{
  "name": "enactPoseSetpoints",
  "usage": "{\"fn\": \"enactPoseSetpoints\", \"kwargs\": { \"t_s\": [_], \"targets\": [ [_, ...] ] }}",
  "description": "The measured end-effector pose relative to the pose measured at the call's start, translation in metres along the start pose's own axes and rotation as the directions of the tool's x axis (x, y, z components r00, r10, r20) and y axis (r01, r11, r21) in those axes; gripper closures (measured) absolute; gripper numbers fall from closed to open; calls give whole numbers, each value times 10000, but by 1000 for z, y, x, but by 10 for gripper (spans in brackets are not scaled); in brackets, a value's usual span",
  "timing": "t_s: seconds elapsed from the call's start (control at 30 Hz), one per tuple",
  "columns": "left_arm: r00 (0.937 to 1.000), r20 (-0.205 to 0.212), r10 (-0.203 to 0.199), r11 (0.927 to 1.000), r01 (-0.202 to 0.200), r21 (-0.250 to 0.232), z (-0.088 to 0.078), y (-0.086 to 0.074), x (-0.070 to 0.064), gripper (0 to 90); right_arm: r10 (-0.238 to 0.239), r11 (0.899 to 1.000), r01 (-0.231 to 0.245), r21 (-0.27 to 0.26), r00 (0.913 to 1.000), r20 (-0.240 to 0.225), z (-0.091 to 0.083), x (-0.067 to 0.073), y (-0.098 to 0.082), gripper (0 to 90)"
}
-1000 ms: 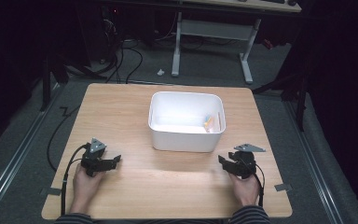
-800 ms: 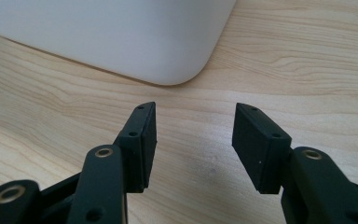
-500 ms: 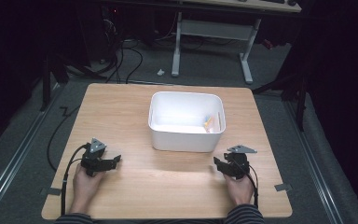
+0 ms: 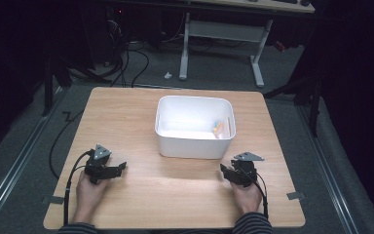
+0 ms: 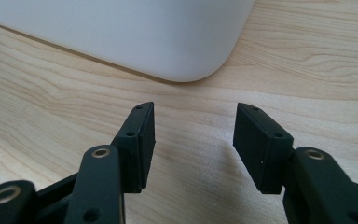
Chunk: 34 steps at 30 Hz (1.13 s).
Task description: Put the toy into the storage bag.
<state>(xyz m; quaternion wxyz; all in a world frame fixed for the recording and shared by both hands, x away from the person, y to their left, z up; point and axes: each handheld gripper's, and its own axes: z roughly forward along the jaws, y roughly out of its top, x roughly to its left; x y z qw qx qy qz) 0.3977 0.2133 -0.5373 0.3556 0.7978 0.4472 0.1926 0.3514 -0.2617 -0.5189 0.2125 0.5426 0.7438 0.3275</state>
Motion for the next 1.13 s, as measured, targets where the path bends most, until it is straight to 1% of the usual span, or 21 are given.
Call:
{"fn": "enactPoseSetpoints", "kwargs": {
  "t_s": [0.1, 0.3, 0.43, 0.57, 0.63, 0.73, 0.77, 0.8, 0.83, 0.93, 1.13],
  "targets": [
    [10000, 1, 2, 10000, -2, 1, 0, 0, 0, 234, -88, 9999, 87, 83, 10000, 35, 6, 1, -2, 485],
    [10000, 1, 1, 10000, -1, 2, 0, 0, 0, 234, 28, 10000, -28, -2, 10000, -16, 8, 2, -4, 473],
    [10000, 2, 1, 10000, -1, 2, 0, 0, 0, 234, 51, 9999, -53, -129, 9999, -152, 9, 1, -6, 447],
    [10000, 0, 3, 10000, -3, 0, 0, 0, 0, 234, -320, 9992, 318, -248, 9994, -100, 10, 1, -7, 422],
    [10000, 1, -8, 10000, 8, -4, 0, 0, 0, 234, -444, 9988, 441, -200, 9989, -151, 10, 2, -7, 386],
    [10000, 1, -7, 10000, 7, -5, 0, 0, 0, 234, -521, 9985, 517, -172, 9984, -203, 10, 3, -7, 360],
    [10000, 2, -5, 10000, 5, -3, 0, 0, 0, 234, -618, 9980, 615, -152, 9979, -169, 10, 4, -7, 354],
    [10000, 1, -4, 10000, 4, -3, 0, 0, 0, 234, -618, 9980, 615, -152, 9979, -169, 10, 4, -7, 354],
    [10000, -1, -5, 10000, 5, -2, 0, 0, 0, 235, -724, 9973, 724, -123, 9974, -30, 10, 5, -7, 370],
    [10000, -2, -6, 10000, 6, -3, 0, 0, 0, 235, -727, 9973, 728, -117, 9973, 71, 10, 6, -7, 363],
    [10000, -4, -4, 10000, 4, -4, 0, 0, 0, 234, -672, 9977, 674, -91, 9977, 128, 10, 6, -8, 348]
  ]
}}
